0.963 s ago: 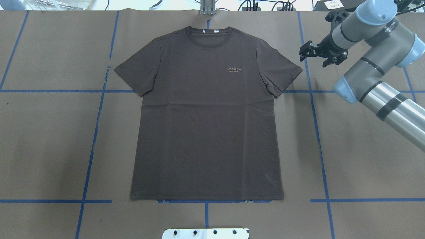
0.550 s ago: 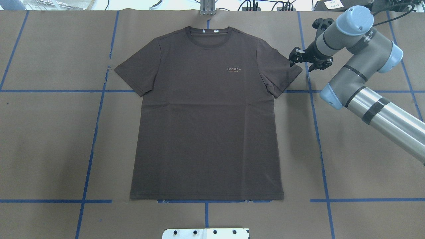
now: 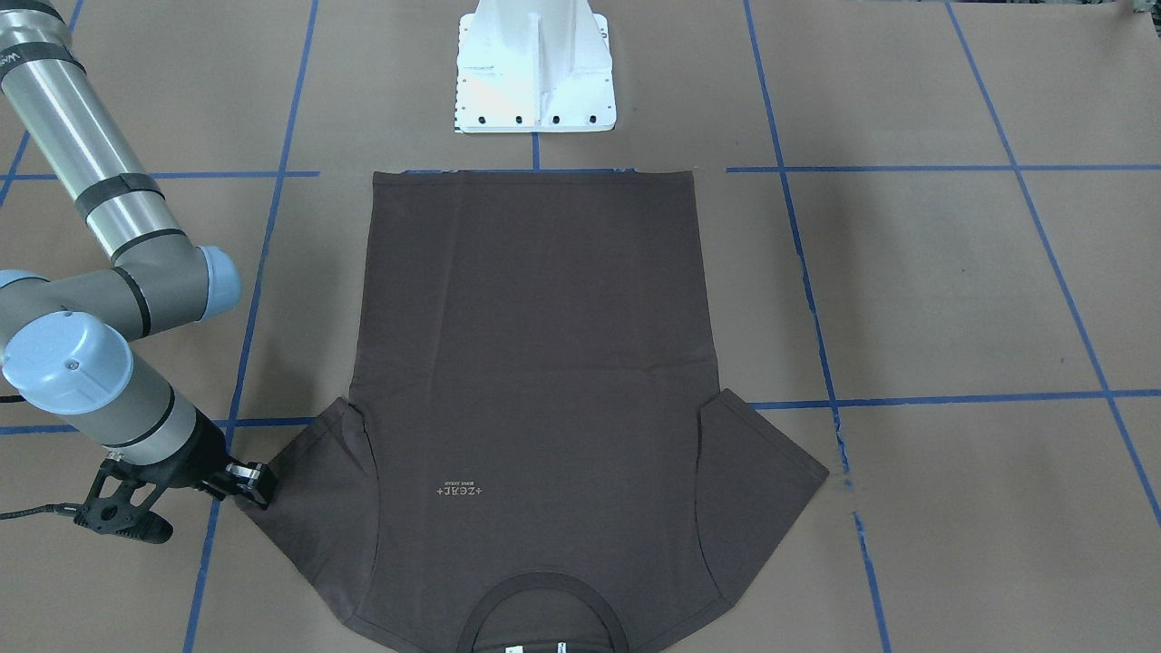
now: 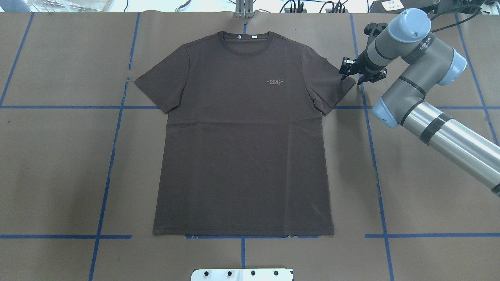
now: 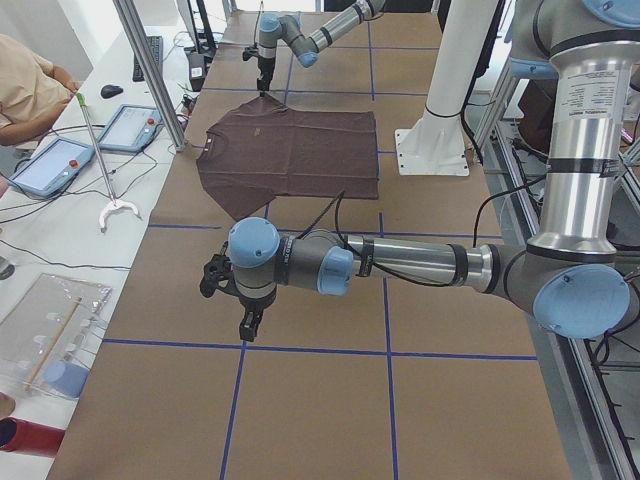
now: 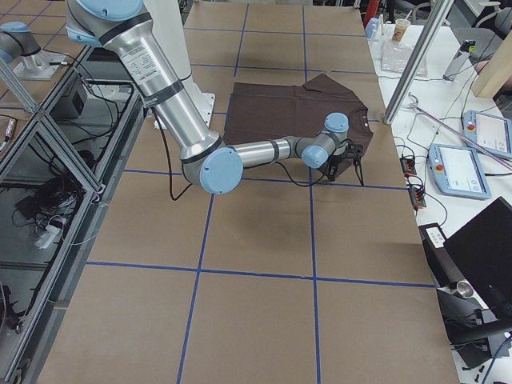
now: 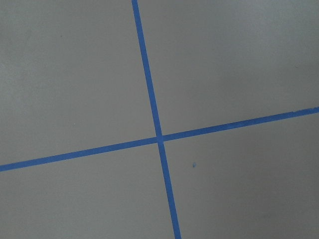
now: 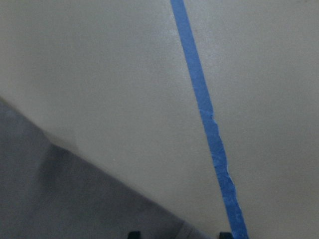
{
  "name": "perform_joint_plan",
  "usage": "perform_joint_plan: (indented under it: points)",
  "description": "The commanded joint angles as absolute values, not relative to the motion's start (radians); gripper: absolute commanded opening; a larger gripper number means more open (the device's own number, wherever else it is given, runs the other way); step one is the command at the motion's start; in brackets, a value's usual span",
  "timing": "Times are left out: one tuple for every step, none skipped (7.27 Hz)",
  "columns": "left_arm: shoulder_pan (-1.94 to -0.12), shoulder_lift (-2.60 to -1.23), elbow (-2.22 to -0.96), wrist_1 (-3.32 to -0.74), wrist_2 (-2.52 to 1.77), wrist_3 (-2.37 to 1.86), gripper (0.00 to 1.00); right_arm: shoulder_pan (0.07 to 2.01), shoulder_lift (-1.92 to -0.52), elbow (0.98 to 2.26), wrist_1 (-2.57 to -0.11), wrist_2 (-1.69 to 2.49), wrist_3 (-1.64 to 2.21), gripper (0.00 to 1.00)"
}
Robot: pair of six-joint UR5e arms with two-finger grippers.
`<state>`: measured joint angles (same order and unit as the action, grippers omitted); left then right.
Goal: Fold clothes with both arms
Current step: 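Move the right gripper to the sleeve nearest it and fold it inward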
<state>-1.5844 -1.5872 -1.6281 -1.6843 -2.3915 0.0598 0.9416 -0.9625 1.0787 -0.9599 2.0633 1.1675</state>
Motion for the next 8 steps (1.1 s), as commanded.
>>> perform_joint_plan:
  points:
    - [-1.585,-1.588,-1.628,-1.684,-2.391,0.06,1.0,0.942,-0.96,1.065,-0.96,2.057,1.167,0.58]
    - [-1.585,-1.588,-1.628,-1.684,-2.391,0.06,1.0,0.94,-0.959,1.065,-0.96,2.057,1.169,0.55]
    - [-1.586,-1.586,-1.629,-1.684,-2.391,0.06,1.0,0.942,-0.957,1.065,-0.96,2.057,1.17,0.09]
    - [-1.586,-1.586,-1.629,-1.684,-2.391,0.06,1.0,0.942,-0.957,1.065,-0.96,2.059,1.169,0.0]
    - [-1.586,-1.588,-1.629,-1.684,-2.391,0.06,1.0,0.942,-0.957,1.065,-0.96,2.059,1.167,0.0]
    - [-1.586,-1.588,-1.631,-1.684,-2.391,0.06,1.0,0.942,-0.947,1.068,-0.96,2.06,1.173,0.0]
    - [-1.586,-1.588,-1.637,-1.684,-2.391,0.06,1.0,0.94,-0.898,1.071,-0.962,2.066,1.201,0.0]
    - [-1.586,-1.588,-1.641,-1.684,-2.393,0.06,1.0,0.902,-0.844,1.069,-0.963,2.066,1.298,0.0]
